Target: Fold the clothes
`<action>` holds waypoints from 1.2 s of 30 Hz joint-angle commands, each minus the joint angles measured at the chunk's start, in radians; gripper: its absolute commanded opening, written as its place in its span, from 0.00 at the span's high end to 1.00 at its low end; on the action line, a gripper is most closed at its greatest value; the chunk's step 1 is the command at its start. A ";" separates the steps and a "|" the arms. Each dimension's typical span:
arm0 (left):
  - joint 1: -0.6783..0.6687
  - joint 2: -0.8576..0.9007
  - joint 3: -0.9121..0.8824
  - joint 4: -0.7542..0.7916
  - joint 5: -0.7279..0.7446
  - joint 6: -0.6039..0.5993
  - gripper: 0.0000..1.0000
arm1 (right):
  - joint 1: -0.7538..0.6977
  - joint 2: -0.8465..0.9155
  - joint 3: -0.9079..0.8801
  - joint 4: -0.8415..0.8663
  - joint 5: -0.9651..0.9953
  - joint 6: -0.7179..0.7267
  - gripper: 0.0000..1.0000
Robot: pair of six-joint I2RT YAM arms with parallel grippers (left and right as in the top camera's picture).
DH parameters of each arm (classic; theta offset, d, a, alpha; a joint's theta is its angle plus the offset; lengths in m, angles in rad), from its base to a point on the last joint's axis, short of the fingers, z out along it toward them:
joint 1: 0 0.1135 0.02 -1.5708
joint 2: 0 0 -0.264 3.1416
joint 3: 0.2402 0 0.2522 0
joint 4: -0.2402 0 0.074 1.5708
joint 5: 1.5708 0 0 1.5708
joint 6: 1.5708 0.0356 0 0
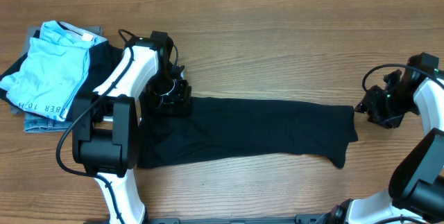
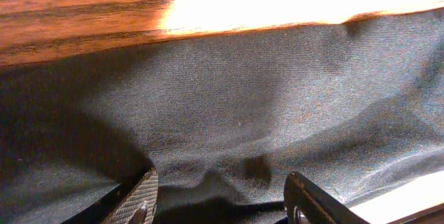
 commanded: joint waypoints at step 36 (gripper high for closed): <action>-0.002 -0.010 -0.009 0.002 0.001 -0.001 0.38 | -0.004 0.005 -0.148 0.151 -0.137 -0.132 0.96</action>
